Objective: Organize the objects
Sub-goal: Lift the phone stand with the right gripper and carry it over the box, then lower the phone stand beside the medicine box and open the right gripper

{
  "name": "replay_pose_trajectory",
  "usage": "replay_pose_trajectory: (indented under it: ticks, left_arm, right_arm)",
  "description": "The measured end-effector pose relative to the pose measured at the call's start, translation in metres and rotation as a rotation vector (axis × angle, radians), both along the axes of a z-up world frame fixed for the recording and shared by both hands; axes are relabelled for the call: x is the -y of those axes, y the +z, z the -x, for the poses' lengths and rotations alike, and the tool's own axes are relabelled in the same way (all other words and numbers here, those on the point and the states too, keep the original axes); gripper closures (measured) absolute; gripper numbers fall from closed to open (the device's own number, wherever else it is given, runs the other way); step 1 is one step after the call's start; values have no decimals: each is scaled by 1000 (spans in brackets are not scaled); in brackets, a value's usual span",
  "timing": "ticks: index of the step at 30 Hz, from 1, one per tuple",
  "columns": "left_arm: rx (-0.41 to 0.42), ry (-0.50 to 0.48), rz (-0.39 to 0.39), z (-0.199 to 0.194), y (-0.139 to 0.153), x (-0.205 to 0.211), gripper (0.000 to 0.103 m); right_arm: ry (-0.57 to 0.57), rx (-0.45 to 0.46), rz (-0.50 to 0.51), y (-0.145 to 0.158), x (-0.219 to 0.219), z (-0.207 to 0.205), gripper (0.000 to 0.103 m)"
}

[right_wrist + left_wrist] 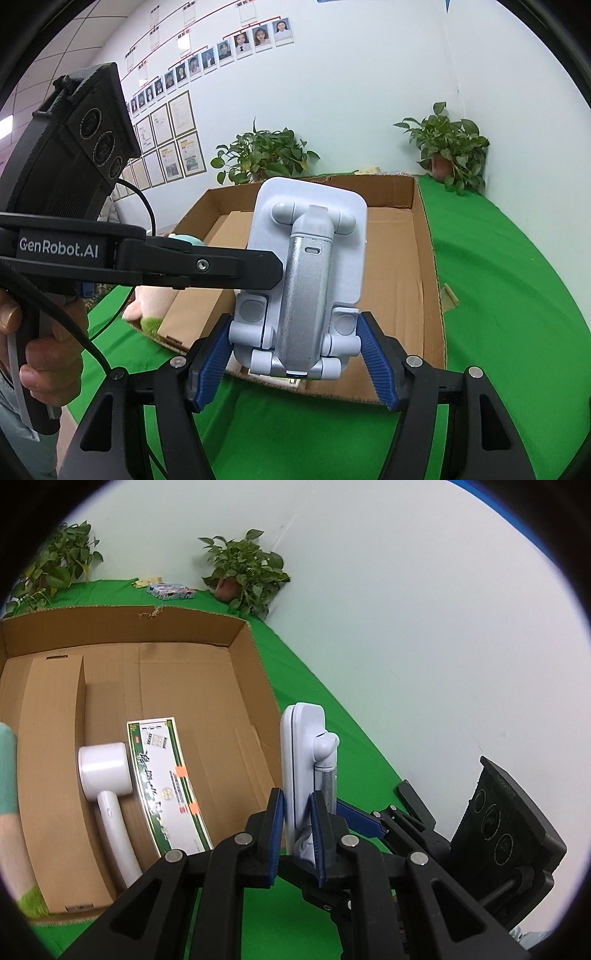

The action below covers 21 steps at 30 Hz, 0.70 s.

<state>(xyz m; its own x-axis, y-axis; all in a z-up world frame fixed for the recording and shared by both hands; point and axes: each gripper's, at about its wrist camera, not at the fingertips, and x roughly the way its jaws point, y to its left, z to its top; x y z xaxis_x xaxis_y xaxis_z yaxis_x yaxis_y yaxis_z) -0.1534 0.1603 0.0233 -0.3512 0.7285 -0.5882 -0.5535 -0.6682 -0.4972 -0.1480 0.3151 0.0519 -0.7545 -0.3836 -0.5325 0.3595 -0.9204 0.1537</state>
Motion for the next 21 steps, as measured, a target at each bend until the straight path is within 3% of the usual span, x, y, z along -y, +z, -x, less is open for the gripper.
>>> replay_pose_trajectory:
  ticks: [7, 21]
  left_arm:
    - [62, 15, 35, 25, -23, -9, 90]
    - [218, 55, 63, 59, -87, -26, 91]
  right_arm:
    - [33, 107, 37, -12, -4, 40, 39]
    - [21, 294, 53, -79, -22, 86, 39]
